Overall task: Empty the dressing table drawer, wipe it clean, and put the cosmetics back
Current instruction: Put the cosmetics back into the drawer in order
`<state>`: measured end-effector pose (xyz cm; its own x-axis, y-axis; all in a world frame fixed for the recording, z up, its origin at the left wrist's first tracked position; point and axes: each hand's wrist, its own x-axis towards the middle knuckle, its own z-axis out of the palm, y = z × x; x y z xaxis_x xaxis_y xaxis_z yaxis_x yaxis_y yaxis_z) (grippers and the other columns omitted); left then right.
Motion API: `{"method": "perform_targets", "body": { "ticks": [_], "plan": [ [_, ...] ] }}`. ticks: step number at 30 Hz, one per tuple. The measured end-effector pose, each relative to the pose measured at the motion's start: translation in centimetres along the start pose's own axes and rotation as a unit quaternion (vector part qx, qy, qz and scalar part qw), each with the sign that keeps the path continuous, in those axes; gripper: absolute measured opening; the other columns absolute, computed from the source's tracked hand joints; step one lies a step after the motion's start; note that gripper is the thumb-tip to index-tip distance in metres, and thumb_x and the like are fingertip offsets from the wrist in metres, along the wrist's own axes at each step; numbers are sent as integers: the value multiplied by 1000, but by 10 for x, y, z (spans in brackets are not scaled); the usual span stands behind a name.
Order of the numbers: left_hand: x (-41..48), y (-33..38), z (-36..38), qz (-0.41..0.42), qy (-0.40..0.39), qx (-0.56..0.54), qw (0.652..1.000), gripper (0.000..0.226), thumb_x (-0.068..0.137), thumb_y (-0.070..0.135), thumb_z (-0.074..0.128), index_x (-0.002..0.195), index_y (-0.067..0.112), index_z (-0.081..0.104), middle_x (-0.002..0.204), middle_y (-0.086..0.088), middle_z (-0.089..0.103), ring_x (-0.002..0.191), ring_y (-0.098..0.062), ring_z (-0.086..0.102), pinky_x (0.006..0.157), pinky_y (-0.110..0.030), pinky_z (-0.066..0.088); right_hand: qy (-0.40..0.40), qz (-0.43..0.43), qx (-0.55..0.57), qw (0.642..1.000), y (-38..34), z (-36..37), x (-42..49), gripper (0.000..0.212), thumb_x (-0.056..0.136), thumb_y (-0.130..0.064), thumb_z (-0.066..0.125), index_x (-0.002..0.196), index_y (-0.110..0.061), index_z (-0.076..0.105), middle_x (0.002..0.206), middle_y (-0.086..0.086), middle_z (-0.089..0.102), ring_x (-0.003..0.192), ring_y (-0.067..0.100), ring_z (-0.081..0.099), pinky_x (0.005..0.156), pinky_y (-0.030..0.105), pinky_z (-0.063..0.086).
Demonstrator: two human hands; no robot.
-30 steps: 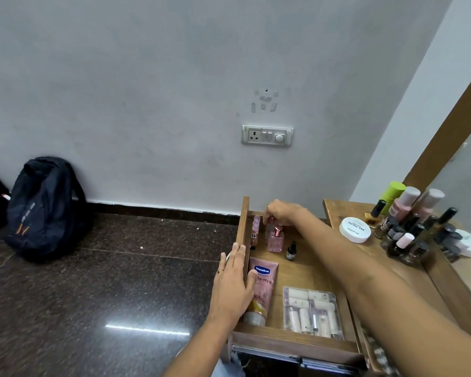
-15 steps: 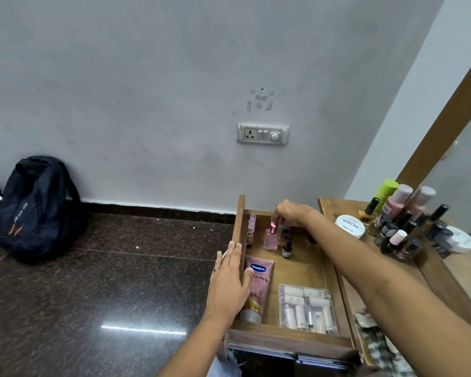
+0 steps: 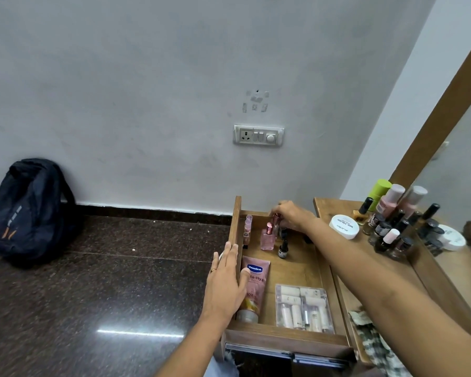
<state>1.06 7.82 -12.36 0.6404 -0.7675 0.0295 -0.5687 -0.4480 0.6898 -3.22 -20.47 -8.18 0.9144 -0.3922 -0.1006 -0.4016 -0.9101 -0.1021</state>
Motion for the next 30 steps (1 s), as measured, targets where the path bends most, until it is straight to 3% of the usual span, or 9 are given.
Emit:
{"method": "perform_targets", "body": {
  "ticks": [4, 9, 13, 16, 19, 23, 26, 30],
  "plan": [
    [0, -1, 0, 3, 1, -2, 1000, 63, 99, 42, 43, 153, 30, 13, 160, 14, 6, 148, -17, -2, 118, -34, 12, 31, 24, 37, 999, 0, 3, -4, 30, 84, -2, 66, 114, -6, 61, 113, 12, 60, 103, 26, 56, 86, 32, 48],
    [1, -1, 1, -1, 3, 0, 1000, 64, 99, 42, 44, 153, 30, 13, 160, 15, 6, 148, -17, -1, 118, -35, 14, 38, 55, 88, 994, 0, 4, -8, 24, 84, 0, 64, 108, -4, 59, 105, 12, 60, 85, 18, 52, 72, 29, 47],
    [1, -1, 1, -3, 4, 3, 1000, 64, 99, 42, 44, 153, 30, 13, 160, 14, 6, 148, -17, -1, 118, -35, 14, 43, 79, 111, 990, -1, 3, -9, 26, 84, 1, 65, 109, -4, 59, 97, 5, 53, 87, 18, 52, 71, 26, 42],
    [1, -1, 1, -2, 2, 2, 1000, 64, 99, 42, 44, 153, 30, 14, 160, 14, 6, 148, -18, -1, 118, -35, 14, 26, 85, 107, 990, -3, -1, -10, 39, 81, -6, 72, 117, -5, 55, 108, 10, 55, 95, 23, 54, 76, 28, 45],
    [1, -1, 1, -4, 1, 3, 1000, 64, 99, 42, 44, 153, 29, 14, 160, 14, 6, 149, -18, 0, 118, -36, 15, 44, 79, 53, 995, -6, -7, -13, 51, 83, -8, 69, 130, -8, 50, 127, 10, 52, 117, 27, 48, 94, 36, 45],
    [2, 0, 1, -7, 1, 3, 1000, 64, 99, 43, 44, 153, 31, 13, 160, 14, 6, 149, -18, 0, 118, -37, 16, 151, -8, 45, 987, -19, -22, -21, 40, 84, -13, 64, 124, -12, 55, 123, 6, 54, 116, 22, 48, 94, 34, 47],
    [2, -2, 1, 1, 2, 4, 1000, 63, 99, 43, 43, 153, 30, 14, 160, 13, 7, 149, -18, 0, 118, -36, 15, 98, -75, -47, 991, -31, -28, -22, 43, 84, -29, 64, 123, -15, 56, 121, 2, 58, 113, 19, 45, 95, 32, 44],
    [1, -2, 1, -1, 2, 3, 1000, 63, 99, 43, 43, 153, 30, 14, 160, 14, 6, 149, -17, -1, 118, -37, 16, 18, -101, -211, 972, -43, -20, -15, 50, 82, -44, 67, 123, -17, 56, 119, 1, 60, 116, 21, 40, 95, 33, 34]
  ]
}}
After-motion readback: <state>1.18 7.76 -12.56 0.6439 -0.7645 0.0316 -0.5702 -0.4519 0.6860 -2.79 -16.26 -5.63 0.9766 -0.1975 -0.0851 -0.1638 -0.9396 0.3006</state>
